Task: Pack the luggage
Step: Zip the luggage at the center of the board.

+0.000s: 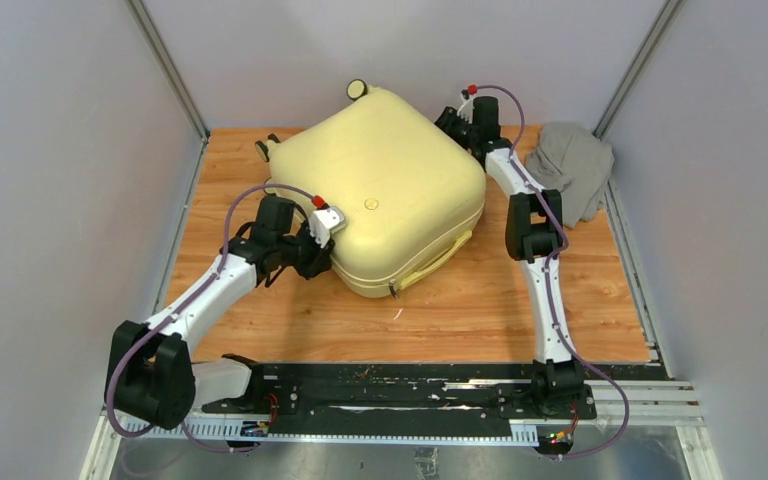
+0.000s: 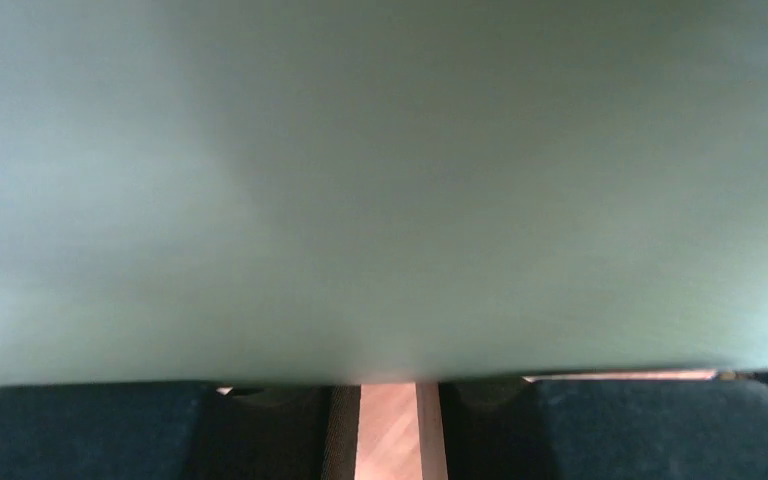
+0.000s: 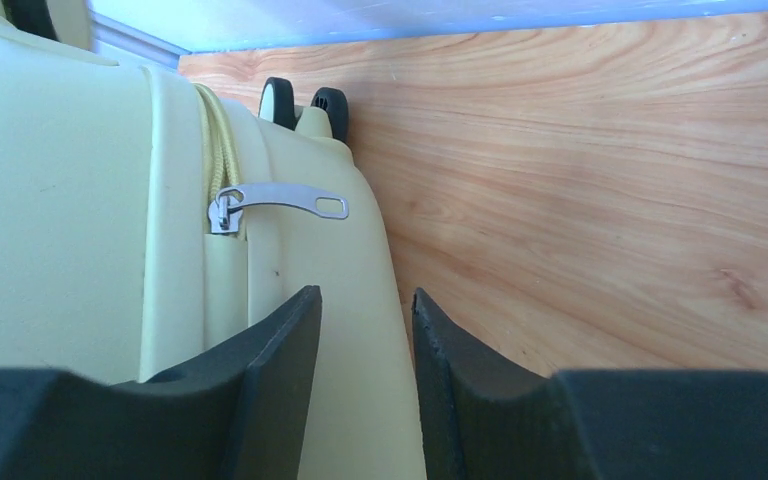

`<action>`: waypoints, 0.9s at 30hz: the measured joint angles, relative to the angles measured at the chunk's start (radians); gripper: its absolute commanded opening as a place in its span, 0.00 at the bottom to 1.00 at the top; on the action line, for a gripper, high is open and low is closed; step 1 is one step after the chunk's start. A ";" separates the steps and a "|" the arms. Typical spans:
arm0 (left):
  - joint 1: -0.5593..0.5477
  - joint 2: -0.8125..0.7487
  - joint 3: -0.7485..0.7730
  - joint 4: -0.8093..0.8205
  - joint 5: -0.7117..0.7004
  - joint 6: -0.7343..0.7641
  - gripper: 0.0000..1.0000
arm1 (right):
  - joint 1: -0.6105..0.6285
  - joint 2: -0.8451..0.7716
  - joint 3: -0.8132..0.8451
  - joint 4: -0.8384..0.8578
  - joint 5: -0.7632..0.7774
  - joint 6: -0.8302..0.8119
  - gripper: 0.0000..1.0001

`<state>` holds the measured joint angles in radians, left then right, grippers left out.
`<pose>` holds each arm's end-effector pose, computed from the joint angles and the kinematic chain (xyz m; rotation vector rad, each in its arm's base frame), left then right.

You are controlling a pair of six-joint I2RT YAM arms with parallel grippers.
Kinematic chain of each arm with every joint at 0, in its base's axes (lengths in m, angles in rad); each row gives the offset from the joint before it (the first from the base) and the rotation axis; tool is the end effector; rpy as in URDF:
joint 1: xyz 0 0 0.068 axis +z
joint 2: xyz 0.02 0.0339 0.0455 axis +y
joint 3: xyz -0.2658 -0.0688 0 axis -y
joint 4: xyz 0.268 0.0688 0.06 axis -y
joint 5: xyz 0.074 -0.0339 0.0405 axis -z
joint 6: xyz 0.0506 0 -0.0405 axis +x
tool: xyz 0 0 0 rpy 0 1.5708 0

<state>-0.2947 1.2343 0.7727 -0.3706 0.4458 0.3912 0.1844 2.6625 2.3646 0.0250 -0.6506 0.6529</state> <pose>0.2611 -0.1020 0.2103 0.9814 2.1373 -0.4867 0.6233 0.1474 0.1839 -0.0317 1.9532 1.1668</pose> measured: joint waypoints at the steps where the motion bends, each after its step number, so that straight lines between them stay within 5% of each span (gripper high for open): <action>1: -0.013 -0.010 0.000 -0.028 0.008 0.003 0.31 | 0.001 0.000 0.000 0.010 -0.015 -0.003 0.48; 8: -0.044 -0.056 0.047 -0.275 0.035 0.136 0.54 | 0.008 -0.142 -0.206 0.029 0.126 -0.075 0.54; 12: -0.025 -0.100 0.113 -0.459 0.041 0.257 0.58 | 0.019 -0.317 -0.365 -0.019 0.298 -0.115 0.56; 19: 0.202 -0.109 0.332 -0.599 0.039 0.403 0.57 | 0.014 -0.867 -0.737 -0.081 0.613 -0.119 0.54; 27: 0.439 0.116 0.584 -0.623 0.085 0.416 0.55 | 0.002 -1.363 -1.294 -0.136 0.704 -0.036 0.48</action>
<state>0.1444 1.3502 1.3563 -0.9936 0.5304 0.8070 0.1864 1.2991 1.0702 -0.1112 0.0532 0.6167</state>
